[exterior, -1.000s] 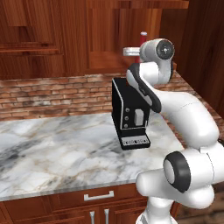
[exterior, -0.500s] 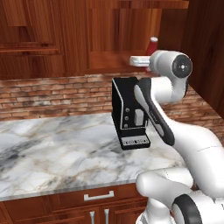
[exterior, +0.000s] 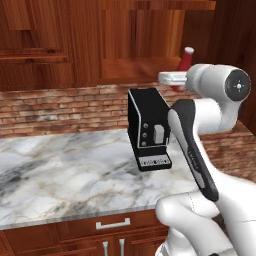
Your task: Take 2 condiments from the cabinet and move them on the counter near the stove.Make sure the condiments are lined up with each other, next to each other.
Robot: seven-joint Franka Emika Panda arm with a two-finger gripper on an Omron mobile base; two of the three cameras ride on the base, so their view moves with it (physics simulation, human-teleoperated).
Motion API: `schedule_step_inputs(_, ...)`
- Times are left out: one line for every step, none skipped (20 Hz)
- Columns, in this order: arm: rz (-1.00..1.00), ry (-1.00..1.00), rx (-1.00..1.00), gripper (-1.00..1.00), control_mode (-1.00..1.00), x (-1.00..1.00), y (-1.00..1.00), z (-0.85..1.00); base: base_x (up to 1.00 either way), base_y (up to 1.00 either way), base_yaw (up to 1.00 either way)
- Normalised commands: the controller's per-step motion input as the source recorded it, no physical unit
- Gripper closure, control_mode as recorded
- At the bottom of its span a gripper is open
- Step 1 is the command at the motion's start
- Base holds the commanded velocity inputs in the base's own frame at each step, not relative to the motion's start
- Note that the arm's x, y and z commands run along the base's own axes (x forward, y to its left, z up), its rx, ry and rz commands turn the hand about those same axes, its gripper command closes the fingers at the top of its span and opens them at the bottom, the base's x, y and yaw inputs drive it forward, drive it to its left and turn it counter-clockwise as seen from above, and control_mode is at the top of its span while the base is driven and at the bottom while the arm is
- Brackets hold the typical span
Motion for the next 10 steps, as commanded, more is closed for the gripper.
schedule_step_inputs(0.09, 0.0, 0.0, 1.0, -1.0, -0.76, 0.0, 0.0, 0.0, 0.0, 0.0)
schedule_step_inputs(0.09, 0.0, 0.0, 1.0, -1.0, -0.77, 0.0, 0.0, 0.0, 0.0, 0.0)
schedule_step_inputs(0.08, 0.0, 0.0, 1.0, -1.0, -0.79, 0.0, 0.0, 0.0, 0.0, 0.0)
schedule_step_inputs(0.08, 0.0, 0.0, 1.0, -1.0, -0.79, 0.0, 0.0, 0.0, 0.0, 0.0)
schedule_step_inputs(0.08, 0.0, 0.0, 1.0, -1.0, -0.76, 0.0, 0.0, 0.0, 0.0, 0.0)
schedule_step_inputs(0.07, 0.0, 0.0, 1.0, -1.0, -0.75, 0.0, 0.0, 0.0, 0.0, 0.0)
schedule_step_inputs(0.06, 0.0, 0.0, 1.0, -1.0, -0.71, 0.0, 0.0, 0.0, 0.0, 0.0)
schedule_step_inputs(0.03, 0.0, 0.0, 1.0, -1.0, -0.62, 0.0, 0.0, 0.0, 0.0, 0.0)
schedule_step_inputs(0.01, 0.0, 0.0, 1.0, -1.0, -0.54, 0.0, 0.0, 0.0, 0.0, 0.0)
schedule_step_inputs(0.0, 0.0, 0.0, 1.0, -1.0, -0.45, 0.01, -0.01, 0.0, 0.0, 0.0)
